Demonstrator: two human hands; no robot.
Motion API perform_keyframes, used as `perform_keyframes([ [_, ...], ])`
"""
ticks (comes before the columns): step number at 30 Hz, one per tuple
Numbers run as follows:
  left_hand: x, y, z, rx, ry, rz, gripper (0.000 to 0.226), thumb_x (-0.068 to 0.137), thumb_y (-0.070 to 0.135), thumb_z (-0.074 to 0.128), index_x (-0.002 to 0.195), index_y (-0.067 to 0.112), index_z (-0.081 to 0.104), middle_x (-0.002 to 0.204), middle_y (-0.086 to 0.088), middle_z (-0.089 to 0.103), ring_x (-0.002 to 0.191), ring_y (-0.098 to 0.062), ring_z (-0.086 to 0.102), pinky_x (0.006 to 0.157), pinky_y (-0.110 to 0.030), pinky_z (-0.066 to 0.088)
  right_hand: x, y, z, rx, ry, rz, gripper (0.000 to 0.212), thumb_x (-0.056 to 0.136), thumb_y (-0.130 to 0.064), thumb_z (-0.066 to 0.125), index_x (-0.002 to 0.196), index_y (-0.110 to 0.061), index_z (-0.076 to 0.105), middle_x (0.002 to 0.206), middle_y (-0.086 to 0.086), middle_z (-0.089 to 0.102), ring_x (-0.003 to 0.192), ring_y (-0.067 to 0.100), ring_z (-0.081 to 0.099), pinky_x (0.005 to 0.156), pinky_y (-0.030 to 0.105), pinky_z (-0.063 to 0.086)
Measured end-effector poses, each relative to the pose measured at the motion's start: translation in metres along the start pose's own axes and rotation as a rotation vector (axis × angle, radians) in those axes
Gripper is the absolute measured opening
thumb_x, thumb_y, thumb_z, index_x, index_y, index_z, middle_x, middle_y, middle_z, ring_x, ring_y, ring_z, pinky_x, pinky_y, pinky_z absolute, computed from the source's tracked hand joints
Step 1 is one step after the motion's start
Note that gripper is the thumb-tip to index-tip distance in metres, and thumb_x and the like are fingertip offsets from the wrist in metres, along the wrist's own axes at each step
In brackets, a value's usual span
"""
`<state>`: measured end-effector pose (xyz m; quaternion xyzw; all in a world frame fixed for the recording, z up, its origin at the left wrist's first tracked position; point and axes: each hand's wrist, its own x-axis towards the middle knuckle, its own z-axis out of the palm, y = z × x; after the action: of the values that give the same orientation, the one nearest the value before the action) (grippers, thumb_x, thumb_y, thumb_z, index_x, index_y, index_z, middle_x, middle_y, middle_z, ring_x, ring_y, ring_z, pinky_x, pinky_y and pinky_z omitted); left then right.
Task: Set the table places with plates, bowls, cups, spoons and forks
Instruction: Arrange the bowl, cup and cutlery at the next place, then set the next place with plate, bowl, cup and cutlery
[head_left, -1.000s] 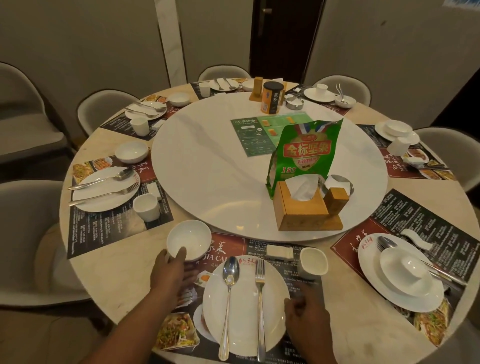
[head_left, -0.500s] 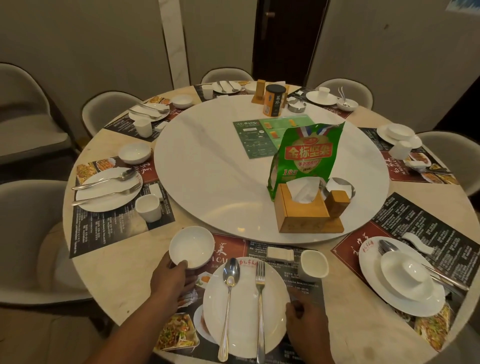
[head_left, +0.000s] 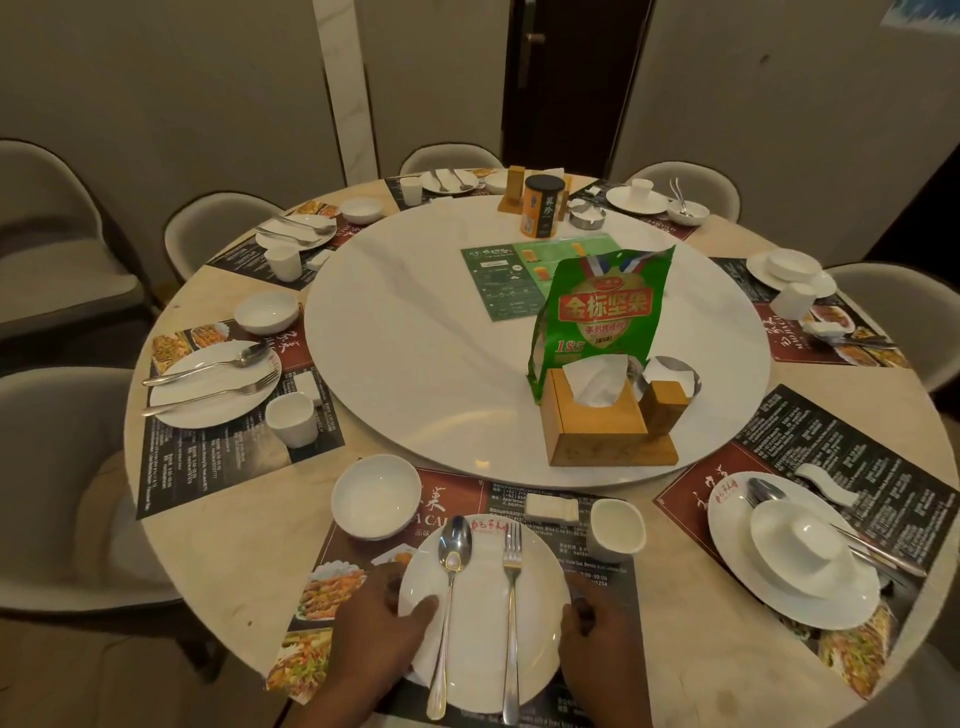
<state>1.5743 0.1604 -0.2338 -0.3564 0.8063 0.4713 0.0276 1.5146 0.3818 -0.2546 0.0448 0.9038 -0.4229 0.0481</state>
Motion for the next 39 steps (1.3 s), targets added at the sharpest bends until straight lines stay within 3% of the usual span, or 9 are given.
perform_keyframes([
  [3,-0.006,0.001,0.003,0.028,-0.004,0.057,0.061,0.070,0.031,0.083,0.125,0.028,0.058,0.114,0.006,0.068,0.101,-0.019,0.064,0.088,-0.037,0.055,0.000,0.005,0.001,-0.012,0.000,0.021,0.035,0.089,-0.015,0.063,0.117,-0.036,0.067,0.103,-0.020,0.062,0.096,0.011,0.064,0.092,0.036,0.056],
  [8,-0.008,0.001,0.003,0.094,-0.033,0.102,0.081,0.057,0.041,0.090,0.127,0.030,0.051,0.113,0.012,0.061,0.103,-0.016,0.059,0.089,-0.038,0.054,-0.002,0.011,0.004,-0.001,-0.032,0.051,0.035,0.093,-0.020,0.058,0.124,-0.035,0.063,0.109,-0.013,0.069,0.096,0.006,0.062,0.080,0.015,0.045],
  [16,-0.005,-0.001,-0.001,0.061,-0.053,0.140,0.084,0.055,0.033,0.093,0.128,0.026,0.053,0.116,0.006,0.064,0.099,-0.014,0.058,0.087,-0.036,0.054,-0.003,0.009,0.005,0.000,-0.029,0.112,0.039,0.093,-0.020,0.058,0.129,-0.035,0.061,0.117,-0.009,0.068,0.103,0.010,0.062,0.090,0.027,0.052],
  [22,-0.011,0.004,-0.008,0.052,-0.044,0.163,0.072,0.065,0.035,0.088,0.128,0.024,0.054,0.108,0.006,0.065,0.093,-0.016,0.061,0.076,-0.032,0.052,-0.013,-0.003,-0.016,0.069,-0.119,0.129,0.034,0.095,-0.025,0.057,0.116,-0.051,0.051,0.102,-0.015,0.065,0.096,0.004,0.061,0.073,0.013,0.044],
  [26,-0.018,0.027,-0.015,0.128,0.015,0.201,0.034,0.081,0.021,0.075,0.114,0.017,0.064,0.098,-0.004,0.067,0.081,-0.017,0.058,0.074,-0.033,0.050,-0.021,0.011,-0.053,-0.034,-0.205,0.169,0.021,0.092,-0.031,0.059,0.109,-0.042,0.062,0.099,-0.015,0.067,0.087,-0.003,0.060,0.076,0.010,0.045],
  [29,-0.024,0.047,-0.006,0.181,0.059,0.223,0.031,0.080,0.019,0.076,0.108,0.017,0.065,0.094,-0.004,0.066,0.081,-0.022,0.062,0.080,-0.038,0.050,-0.017,0.030,-0.089,-0.105,-0.288,0.190,0.015,0.090,-0.029,0.060,0.098,-0.040,0.066,0.094,-0.014,0.069,0.084,-0.002,0.063,0.075,0.011,0.049],
  [34,-0.060,0.097,0.052,0.176,0.087,0.402,0.020,0.079,0.021,0.074,0.095,0.028,0.066,0.074,0.014,0.064,0.062,-0.003,0.058,0.061,-0.026,0.042,0.004,0.067,-0.160,-0.183,-0.293,0.140,0.013,0.090,-0.030,0.063,0.096,-0.040,0.067,0.087,-0.017,0.065,0.083,0.001,0.063,0.074,0.010,0.046],
  [36,-0.075,0.120,0.089,0.161,0.069,0.460,0.018,0.081,0.021,0.072,0.092,0.034,0.065,0.072,0.015,0.065,0.062,0.000,0.059,0.060,-0.018,0.040,0.017,0.085,-0.189,-0.177,-0.296,0.118,0.010,0.088,-0.030,0.063,0.092,-0.037,0.069,0.085,-0.013,0.069,0.080,0.003,0.065,0.075,0.019,0.053],
  [39,-0.095,0.152,0.153,0.145,0.019,0.485,0.016,0.081,0.024,0.069,0.090,0.036,0.066,0.076,0.015,0.066,0.071,-0.002,0.062,0.064,-0.023,0.045,0.042,0.114,-0.236,-0.151,-0.288,0.020,0.009,0.086,-0.026,0.065,0.088,-0.033,0.069,0.080,-0.010,0.071,0.075,0.002,0.066,0.073,0.021,0.055],
])
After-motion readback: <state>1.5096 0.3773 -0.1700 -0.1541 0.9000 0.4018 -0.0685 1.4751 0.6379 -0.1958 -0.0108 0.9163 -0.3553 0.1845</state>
